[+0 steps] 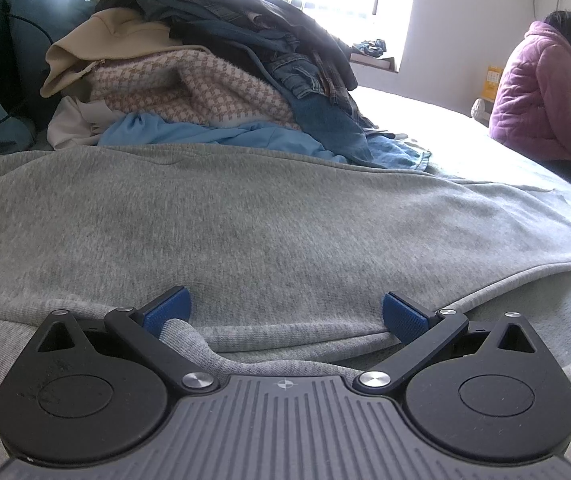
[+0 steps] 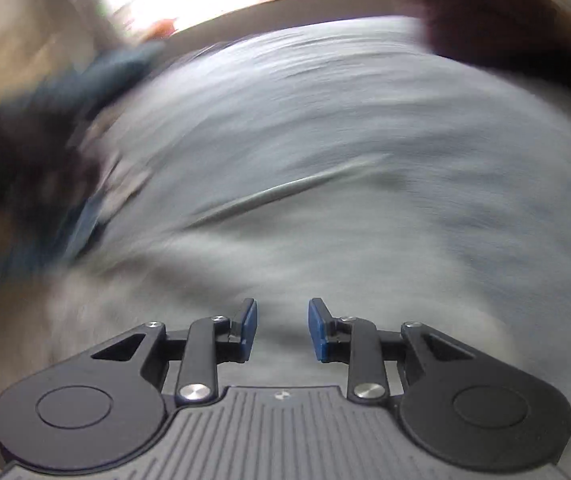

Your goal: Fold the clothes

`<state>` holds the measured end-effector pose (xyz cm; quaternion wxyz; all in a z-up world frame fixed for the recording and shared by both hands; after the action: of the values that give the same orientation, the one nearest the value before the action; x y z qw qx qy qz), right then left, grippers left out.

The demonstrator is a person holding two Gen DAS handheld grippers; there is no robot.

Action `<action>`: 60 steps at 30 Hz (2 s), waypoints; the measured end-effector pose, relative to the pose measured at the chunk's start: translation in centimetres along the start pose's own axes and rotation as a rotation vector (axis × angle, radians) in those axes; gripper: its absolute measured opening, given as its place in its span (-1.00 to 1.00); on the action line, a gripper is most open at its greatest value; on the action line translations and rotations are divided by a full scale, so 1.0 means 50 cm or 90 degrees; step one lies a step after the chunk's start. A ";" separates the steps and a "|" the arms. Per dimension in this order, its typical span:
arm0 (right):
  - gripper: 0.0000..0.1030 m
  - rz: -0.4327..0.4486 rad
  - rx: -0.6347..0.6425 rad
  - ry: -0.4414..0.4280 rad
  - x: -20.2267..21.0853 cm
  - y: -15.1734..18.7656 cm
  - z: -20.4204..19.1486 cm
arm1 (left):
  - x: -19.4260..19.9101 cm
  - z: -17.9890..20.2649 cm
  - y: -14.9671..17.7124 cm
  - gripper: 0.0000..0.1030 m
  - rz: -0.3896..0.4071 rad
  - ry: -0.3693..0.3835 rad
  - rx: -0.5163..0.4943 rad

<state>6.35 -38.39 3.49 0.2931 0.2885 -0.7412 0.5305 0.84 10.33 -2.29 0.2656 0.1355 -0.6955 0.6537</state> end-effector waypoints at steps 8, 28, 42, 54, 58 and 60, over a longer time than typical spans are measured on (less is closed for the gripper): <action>-0.53 0.049 -0.063 0.062 -0.159 -0.135 0.114 | 0.001 0.002 0.000 1.00 0.000 -0.001 -0.001; -0.17 0.118 0.039 -0.033 0.286 -0.131 -0.163 | 0.213 -0.110 -0.070 1.00 0.135 0.051 0.163; -0.23 -0.069 0.106 -0.142 -0.025 0.220 -0.475 | 0.477 -0.261 0.222 1.00 0.033 -0.035 0.310; -0.15 0.121 -0.104 0.040 0.384 0.239 0.003 | 0.477 -0.279 0.295 1.00 0.005 -0.085 0.329; 0.17 0.182 -0.038 -0.080 0.542 0.353 -0.070 | 0.462 -0.276 0.298 1.00 0.000 -0.086 0.343; 0.17 0.190 0.008 -0.099 0.555 0.414 -0.116 | 0.453 -0.274 0.305 1.00 -0.008 -0.086 0.355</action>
<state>-26.55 -30.50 12.82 0.1509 0.2173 -0.7928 0.5491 -23.31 29.02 -2.63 0.1751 0.2509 -0.5045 0.8074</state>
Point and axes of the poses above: each gripper's, at about its wrist camera, not at the fingertips, and x roughly against the way its jaws point, z to its right, y to its underside, the point moved 5 cm from there along -x, roughly the way its jaws point, and after that the axes turned 9 degrees about -x, right-handed, at the moved point
